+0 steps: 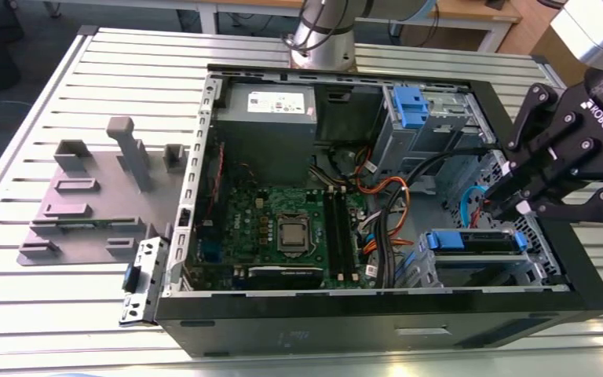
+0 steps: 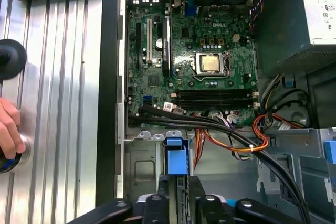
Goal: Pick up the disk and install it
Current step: 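Insert the disk into the insertion slot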
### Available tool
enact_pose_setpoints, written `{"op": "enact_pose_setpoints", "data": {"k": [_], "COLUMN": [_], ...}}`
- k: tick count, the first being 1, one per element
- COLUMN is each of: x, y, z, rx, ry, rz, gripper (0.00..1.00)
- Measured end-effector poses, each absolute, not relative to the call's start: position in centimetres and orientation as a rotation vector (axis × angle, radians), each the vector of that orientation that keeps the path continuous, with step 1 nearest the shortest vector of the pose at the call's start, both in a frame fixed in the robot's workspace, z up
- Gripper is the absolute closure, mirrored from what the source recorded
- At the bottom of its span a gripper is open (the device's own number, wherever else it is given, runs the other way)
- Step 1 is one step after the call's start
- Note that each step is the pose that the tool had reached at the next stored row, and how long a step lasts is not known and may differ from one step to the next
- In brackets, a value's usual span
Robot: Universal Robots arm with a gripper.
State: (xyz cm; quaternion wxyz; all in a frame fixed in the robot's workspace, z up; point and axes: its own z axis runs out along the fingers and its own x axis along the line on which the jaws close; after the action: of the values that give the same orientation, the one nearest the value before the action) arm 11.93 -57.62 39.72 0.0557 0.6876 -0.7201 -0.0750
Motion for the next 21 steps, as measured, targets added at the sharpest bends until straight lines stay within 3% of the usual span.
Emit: {"op": "enact_pose_setpoints", "data": {"k": [1, 5, 7, 10, 18, 21], "x": [11.94, 11.93, 11.93, 11.93, 11.64, 11.62], "y": [-57.62, -57.62, -57.62, -57.62, -57.58, -57.58], "z": [39.72, 39.71, 39.70, 39.68, 39.66, 39.66], "rx": [2.087, 2.087, 2.087, 2.088, 2.152, 2.159], "ry": [-2.185, -2.185, -2.185, -2.187, -2.255, -2.261], "rz": [-0.228, -0.228, -0.228, -0.224, -0.102, -0.090], "gripper": [0.69, 0.87, 0.89, 0.89, 0.89, 0.89]}}
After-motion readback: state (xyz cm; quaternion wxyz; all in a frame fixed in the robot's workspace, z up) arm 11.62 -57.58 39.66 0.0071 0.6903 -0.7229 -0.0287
